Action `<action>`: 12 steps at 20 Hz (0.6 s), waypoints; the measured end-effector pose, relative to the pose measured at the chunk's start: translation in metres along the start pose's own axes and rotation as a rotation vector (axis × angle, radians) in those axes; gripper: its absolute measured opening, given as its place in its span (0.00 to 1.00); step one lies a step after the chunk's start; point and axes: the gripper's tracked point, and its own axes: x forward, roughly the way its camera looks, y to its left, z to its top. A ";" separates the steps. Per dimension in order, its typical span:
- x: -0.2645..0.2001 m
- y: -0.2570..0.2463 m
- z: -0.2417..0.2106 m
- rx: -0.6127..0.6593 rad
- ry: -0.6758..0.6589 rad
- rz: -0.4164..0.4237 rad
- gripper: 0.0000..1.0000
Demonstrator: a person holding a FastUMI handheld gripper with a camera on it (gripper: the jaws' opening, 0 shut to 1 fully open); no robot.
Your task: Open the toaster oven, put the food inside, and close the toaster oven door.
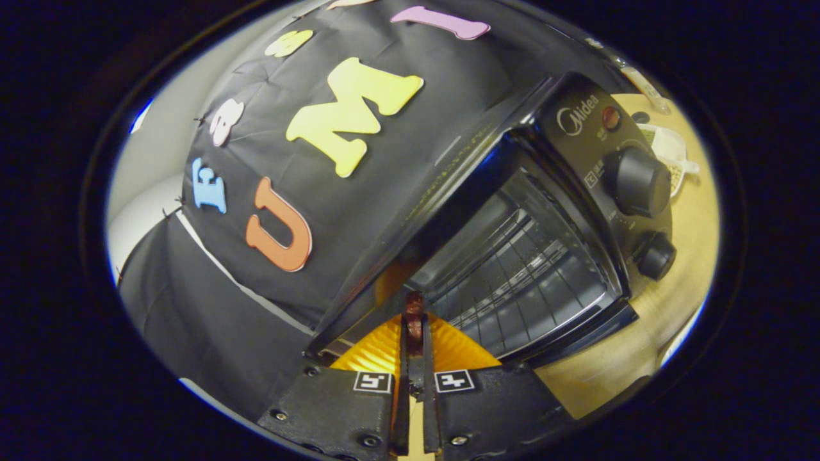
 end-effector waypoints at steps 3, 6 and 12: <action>0.005 -0.016 0.001 -0.023 -0.021 -0.059 0.11; 0.007 -0.028 0.000 -0.096 -0.028 -0.137 0.13; -0.012 -0.044 0.017 -0.430 -0.136 -0.317 0.34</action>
